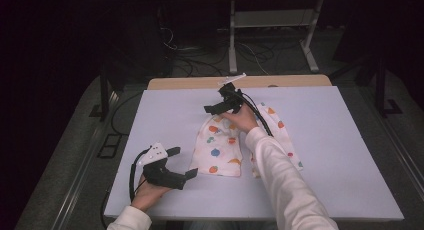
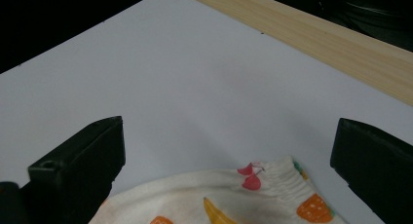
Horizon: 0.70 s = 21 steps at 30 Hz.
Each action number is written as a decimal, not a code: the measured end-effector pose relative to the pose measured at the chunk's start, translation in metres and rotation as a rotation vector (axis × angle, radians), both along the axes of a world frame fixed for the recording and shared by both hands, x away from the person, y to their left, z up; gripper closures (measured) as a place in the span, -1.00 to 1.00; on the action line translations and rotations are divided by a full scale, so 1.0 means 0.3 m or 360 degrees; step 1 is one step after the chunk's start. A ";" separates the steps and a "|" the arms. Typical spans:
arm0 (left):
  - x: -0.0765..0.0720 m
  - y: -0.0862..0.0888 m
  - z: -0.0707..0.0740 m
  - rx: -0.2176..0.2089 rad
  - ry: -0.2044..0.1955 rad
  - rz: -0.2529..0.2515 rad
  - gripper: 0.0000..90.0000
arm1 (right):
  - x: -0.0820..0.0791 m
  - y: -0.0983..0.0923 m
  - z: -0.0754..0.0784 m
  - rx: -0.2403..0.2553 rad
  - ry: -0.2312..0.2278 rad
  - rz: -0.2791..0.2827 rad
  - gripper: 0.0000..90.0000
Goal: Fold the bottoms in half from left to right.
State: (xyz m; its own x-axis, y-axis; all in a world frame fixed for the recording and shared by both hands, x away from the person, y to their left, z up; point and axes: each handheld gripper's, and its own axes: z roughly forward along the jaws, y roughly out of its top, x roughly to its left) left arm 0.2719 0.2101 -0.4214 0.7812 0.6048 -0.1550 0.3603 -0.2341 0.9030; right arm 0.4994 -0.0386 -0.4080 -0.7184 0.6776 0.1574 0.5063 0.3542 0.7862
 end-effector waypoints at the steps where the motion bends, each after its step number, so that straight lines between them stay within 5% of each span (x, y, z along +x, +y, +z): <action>1: 0.000 0.001 0.000 -0.0001 -0.0002 0.0000 -1.00 | 0.005 0.005 -0.002 0.0002 0.0001 0.0000 -1.00; 15: -0.001 0.002 0.001 -0.0008 -0.0002 -0.0004 -1.00 | 0.077 0.044 -0.031 0.0053 0.0048 -0.0067 -1.00; 21: -0.001 0.003 0.001 -0.0018 -0.0002 -0.0005 -1.00 | 0.093 0.057 -0.056 0.0018 0.0053 -0.0095 -0.92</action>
